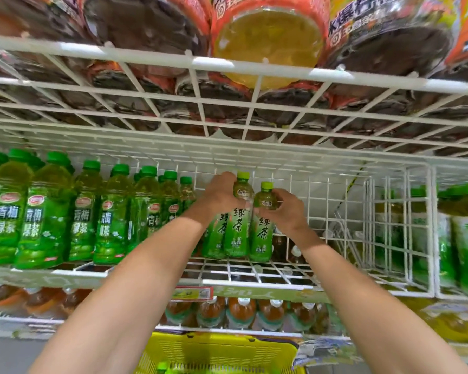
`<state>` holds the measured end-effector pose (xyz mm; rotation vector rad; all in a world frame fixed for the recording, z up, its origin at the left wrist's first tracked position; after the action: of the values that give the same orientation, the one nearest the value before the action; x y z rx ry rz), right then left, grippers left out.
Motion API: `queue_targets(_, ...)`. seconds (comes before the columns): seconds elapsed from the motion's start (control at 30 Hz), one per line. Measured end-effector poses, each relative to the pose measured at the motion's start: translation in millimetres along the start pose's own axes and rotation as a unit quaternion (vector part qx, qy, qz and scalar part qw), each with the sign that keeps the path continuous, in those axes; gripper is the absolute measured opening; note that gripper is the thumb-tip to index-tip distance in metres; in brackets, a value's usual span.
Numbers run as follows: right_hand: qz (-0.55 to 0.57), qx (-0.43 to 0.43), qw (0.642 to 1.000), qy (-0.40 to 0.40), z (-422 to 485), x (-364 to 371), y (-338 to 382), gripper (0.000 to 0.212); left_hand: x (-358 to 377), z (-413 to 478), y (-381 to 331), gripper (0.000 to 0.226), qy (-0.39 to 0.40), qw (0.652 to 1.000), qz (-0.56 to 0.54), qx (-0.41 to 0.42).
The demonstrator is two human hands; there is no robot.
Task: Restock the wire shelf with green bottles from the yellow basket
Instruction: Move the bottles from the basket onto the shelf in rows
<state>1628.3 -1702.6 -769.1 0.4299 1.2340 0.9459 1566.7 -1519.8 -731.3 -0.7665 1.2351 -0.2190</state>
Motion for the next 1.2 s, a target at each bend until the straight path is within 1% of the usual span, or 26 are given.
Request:
queue_targets(0.07, -0.002, -0.015, 1.0, 0.006, 1.5, 6.2, 6.2, 0.061, -6.4, 2.4, 7.0, 0.058, -0.005, 1.0, 0.014, -0.013)
queue_targets(0.17, 0.017, -0.022, 0.999, 0.02, 3.2, 16.4, 15.5, 0.056, -19.1, 4.8, 16.2, 0.065, -0.005, 0.999, 0.025, -0.028)
queue_targets(0.3, 0.039, -0.036, 0.998, 0.036, -0.1, 25.3, 23.1, 0.054, -34.0, 2.6, 29.9, 0.07, -0.013, 0.999, 0.017, -0.043)
queue_targets(0.4, 0.036, -0.045, 0.997, 0.044, 0.3, 25.5, 23.9, 0.055, -35.8, 0.2, 33.1, 0.078, -0.008, 0.998, 0.016, -0.054)
queue_targets(0.47, 0.033, -0.034, 0.998, 0.032, 1.8, 21.8, 19.6, 0.056, -33.5, -1.6, 26.4, 0.075, 0.0, 0.998, 0.012, -0.056)
queue_targets(0.6, 0.025, -0.003, 1.0, 0.007, 2.8, 21.9, 9.9, 0.047, -27.0, -5.8, 10.7, 0.06, 0.024, 0.999, 0.012, -0.033)
queue_targets(0.73, 0.0, -0.002, 1.0, 0.022, 6.8, 24.3, 9.8, 0.045, -27.2, -7.8, 11.8, 0.056, 0.024, 0.999, 0.006, -0.041)
queue_targets(0.83, -0.02, -0.014, 0.999, 0.033, 12.8, 11.8, 5.9, 0.051, -19.0, -8.6, 3.1, 0.062, 0.03, 0.999, 0.018, -0.035)
queue_targets(0.93, -0.009, -0.007, 0.999, 0.034, 14.3, 6.9, -5.4, 0.052, -0.9, -11.5, -5.9, 0.068, 0.041, 0.997, 0.052, -0.029)
queue_targets(1.03, 0.002, -0.01, 1.0, 0.023, 10.1, 11.1, -8.8, 0.052, 7.1, -12.2, -11.9, 0.106, 0.046, 0.998, 0.046, -0.013)
queue_targets(1.07, 0.007, -0.009, 1.0, 0.018, 10.5, 12.1, -8.5, 0.052, 6.9, -10.0, -12.9, 0.111, 0.054, 0.997, 0.047, -0.001)
queue_targets(1.2, 0.012, -0.004, 1.0, 0.014, 9.5, 11.8, -8.9, 0.052, 8.2, 1.0, -15.8, 0.099, 0.075, 0.992, 0.094, 0.029)
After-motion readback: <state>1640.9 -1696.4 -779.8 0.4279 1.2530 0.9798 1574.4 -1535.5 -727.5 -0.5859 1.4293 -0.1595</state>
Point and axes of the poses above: each hand's wrist, its own z-axis towards the middle knuckle, its own x-axis out of the palm, y = z × x, the point moved 6 cm from there along z, towards the middle knuckle, and after that the axes turned 11 degrees about -y, right-handed, at the moved point
